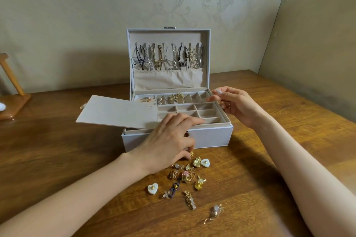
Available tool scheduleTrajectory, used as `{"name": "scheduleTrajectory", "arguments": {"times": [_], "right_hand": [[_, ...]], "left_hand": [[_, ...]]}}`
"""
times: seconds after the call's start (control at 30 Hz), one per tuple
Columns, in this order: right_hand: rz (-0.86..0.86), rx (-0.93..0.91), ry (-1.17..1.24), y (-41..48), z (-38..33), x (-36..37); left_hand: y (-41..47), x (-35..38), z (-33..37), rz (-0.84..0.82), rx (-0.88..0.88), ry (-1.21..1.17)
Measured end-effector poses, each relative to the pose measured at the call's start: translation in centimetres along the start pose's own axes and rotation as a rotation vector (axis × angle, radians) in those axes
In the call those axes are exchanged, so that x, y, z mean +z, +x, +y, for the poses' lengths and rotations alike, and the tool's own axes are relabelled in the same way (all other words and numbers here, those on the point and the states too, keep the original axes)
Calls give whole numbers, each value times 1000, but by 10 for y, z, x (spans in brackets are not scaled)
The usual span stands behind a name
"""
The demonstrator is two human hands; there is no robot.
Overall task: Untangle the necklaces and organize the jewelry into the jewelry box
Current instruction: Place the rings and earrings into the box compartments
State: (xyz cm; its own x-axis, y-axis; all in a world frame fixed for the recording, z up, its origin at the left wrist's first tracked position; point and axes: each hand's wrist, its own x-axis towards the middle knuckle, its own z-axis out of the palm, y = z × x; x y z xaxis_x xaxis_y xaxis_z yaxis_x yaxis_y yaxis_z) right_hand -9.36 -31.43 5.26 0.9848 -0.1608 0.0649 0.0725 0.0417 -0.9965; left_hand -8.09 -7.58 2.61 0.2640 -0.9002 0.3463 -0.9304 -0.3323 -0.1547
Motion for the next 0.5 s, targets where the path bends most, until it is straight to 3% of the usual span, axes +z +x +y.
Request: {"name": "scheduleTrajectory", "arguments": {"times": [0.27,0.5], "right_hand": [[17,-13,-71,0,-1,1],[10,-145,-235,-11,-17,9]], "left_hand": [[-1,2,0,32,32,-64],[-1,-43,-12,223,-154,-617]]}}
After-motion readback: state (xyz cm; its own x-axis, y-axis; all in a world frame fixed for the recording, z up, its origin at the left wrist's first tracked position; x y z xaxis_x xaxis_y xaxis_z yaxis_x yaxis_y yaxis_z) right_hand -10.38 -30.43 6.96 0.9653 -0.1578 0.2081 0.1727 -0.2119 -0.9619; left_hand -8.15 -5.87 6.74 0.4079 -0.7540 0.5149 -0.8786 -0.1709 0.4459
